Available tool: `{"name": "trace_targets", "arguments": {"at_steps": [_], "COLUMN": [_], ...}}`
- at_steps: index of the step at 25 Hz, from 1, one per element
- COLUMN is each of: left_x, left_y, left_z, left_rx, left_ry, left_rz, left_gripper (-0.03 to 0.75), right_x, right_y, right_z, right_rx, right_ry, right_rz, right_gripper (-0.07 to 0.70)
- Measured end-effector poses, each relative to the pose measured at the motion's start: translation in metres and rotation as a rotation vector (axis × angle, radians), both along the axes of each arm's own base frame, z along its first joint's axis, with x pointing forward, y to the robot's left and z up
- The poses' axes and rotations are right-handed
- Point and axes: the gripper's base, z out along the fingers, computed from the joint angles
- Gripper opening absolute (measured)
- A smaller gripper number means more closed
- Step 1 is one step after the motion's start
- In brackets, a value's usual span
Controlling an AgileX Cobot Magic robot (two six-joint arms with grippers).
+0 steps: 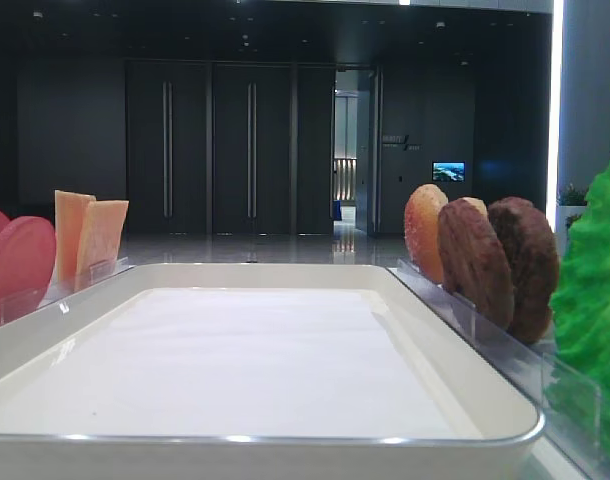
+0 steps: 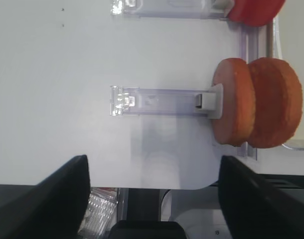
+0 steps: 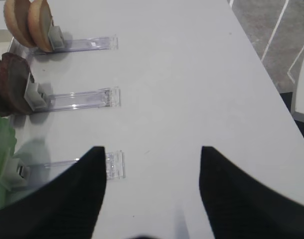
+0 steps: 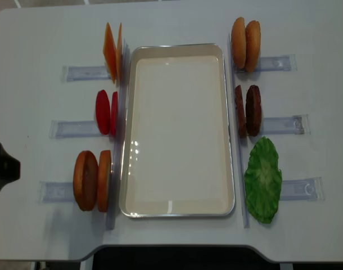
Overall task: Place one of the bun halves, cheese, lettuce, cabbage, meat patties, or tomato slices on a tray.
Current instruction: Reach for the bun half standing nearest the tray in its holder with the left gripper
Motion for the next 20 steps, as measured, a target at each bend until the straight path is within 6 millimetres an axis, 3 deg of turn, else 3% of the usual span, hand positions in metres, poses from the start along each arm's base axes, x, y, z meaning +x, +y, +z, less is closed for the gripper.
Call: {"name": "trace_targets", "arguments": {"at_steps": [10, 20], "left_x": [0.025, 0.07], "left_y": [0.003, 0.005], "left_z": [0.012, -0.009], "left_rx": [0.005, -0.005], "left_ry": [0.019, 0.168], "left_rz": [0.014, 0.013], "left_gripper": [0.612, 0.612], "right_x": [0.0, 0.0], "right_y": [0.0, 0.0], "right_z": [0.0, 0.0], "right_rx": [0.0, 0.0], "right_ry": [0.0, 0.0], "right_rz": [0.0, 0.0], "right_gripper": [0.399, 0.399]}}
